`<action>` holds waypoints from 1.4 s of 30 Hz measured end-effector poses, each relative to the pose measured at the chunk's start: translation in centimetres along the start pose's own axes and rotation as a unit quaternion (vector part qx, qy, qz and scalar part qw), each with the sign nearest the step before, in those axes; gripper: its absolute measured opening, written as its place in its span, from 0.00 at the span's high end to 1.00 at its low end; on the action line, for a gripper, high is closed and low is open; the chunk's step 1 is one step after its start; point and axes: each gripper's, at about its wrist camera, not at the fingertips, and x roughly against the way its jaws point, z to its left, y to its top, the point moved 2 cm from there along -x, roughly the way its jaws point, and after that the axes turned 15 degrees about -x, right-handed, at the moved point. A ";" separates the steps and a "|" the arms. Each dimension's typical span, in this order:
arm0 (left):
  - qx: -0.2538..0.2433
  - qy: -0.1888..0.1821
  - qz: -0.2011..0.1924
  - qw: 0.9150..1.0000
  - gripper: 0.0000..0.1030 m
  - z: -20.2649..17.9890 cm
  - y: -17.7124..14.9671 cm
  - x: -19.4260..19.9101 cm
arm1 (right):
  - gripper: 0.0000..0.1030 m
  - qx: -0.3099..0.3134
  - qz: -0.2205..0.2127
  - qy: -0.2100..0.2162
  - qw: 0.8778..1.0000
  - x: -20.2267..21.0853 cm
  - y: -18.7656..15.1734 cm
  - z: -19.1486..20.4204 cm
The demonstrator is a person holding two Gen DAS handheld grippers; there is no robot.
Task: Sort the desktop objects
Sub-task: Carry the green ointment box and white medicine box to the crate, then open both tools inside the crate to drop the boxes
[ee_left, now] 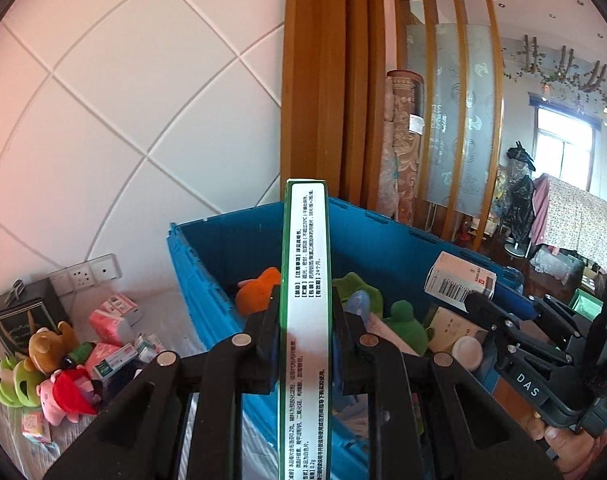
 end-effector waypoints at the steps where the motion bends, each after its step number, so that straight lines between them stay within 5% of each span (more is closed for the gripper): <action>1: -0.003 -0.003 -0.001 1.000 0.82 -0.7 0.5 -0.4 | 0.68 -0.001 -0.002 -0.007 1.000 0.0 0.1 -0.7; 8: -0.016 -0.023 0.001 1.000 0.82 -4.2 2.7 -2.9 | 0.68 -0.012 0.001 -0.033 0.999 -0.4 0.9 -5.3; 15: -0.031 -0.018 0.063 0.997 0.82 -6.5 1.3 -6.2 | 0.68 -0.016 0.015 -0.033 0.999 -2.5 0.9 -7.3; 30: -0.021 -0.007 0.123 0.992 0.80 -6.5 -0.1 -8.2 | 0.73 -0.023 0.054 -0.033 0.998 -7.5 -0.2 -8.1; 33: -0.025 -0.005 0.126 0.992 0.71 -6.7 -0.1 -8.2 | 0.70 -0.027 0.065 -0.031 0.997 -7.9 -0.9 -8.0; 38: -0.025 0.000 0.123 0.992 0.57 -6.5 -0.1 -8.2 | 0.49 -0.029 0.052 -0.030 0.998 -7.5 -0.8 -8.0; 42: -0.025 0.004 0.114 0.993 0.56 -6.6 0.0 -7.9 | 0.14 -0.028 0.044 -0.026 0.998 -7.0 -0.5 -8.1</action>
